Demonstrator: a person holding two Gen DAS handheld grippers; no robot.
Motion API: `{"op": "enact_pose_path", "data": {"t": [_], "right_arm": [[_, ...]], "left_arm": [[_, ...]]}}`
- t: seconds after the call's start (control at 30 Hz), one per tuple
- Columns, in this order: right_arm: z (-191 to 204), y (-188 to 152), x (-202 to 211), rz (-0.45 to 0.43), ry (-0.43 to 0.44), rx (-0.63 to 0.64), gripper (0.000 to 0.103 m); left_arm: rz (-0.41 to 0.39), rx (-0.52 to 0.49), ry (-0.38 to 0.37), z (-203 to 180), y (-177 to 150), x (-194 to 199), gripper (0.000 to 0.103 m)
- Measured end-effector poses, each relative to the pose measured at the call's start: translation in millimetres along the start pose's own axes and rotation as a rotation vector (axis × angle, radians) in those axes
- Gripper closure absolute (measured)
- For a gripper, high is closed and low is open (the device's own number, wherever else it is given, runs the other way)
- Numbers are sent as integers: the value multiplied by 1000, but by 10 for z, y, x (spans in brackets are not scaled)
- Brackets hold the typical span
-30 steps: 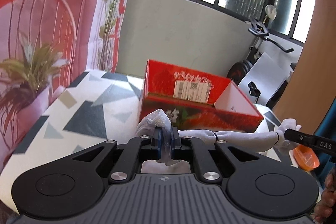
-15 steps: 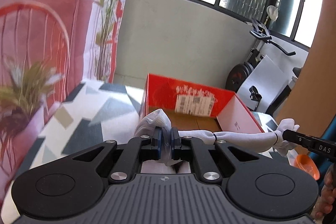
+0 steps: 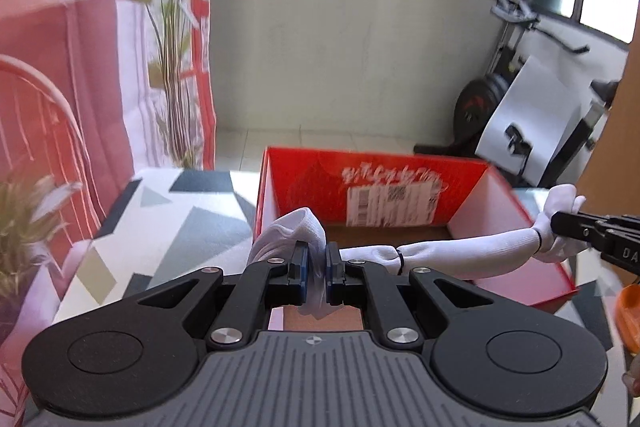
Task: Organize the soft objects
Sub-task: 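Lower the sock into the red box and open both grippers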
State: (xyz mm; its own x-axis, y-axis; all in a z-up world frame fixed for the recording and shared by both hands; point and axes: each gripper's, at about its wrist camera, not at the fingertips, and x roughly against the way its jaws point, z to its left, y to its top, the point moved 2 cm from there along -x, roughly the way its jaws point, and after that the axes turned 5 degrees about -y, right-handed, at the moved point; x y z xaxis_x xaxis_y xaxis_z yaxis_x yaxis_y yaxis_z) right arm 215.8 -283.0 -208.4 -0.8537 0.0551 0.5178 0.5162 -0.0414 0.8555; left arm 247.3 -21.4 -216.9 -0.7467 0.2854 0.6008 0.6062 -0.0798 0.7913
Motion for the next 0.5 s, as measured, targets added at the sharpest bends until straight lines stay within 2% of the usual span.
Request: {"op": "enact_pose_path", "data": {"t": [0.17,0.3,0.5], "right_arm": [[-41,-89,-308,91,2,-3,98],[-22,-164,-450,138,-1,37,98],[52,-194,-612,209,23,62,98]], "left_arm": [[74,-1,-19,10,1,-214,94],[137,-50,-13,-71,14,-314,94],[185,-70,-52,-134,77,-435,94]]}}
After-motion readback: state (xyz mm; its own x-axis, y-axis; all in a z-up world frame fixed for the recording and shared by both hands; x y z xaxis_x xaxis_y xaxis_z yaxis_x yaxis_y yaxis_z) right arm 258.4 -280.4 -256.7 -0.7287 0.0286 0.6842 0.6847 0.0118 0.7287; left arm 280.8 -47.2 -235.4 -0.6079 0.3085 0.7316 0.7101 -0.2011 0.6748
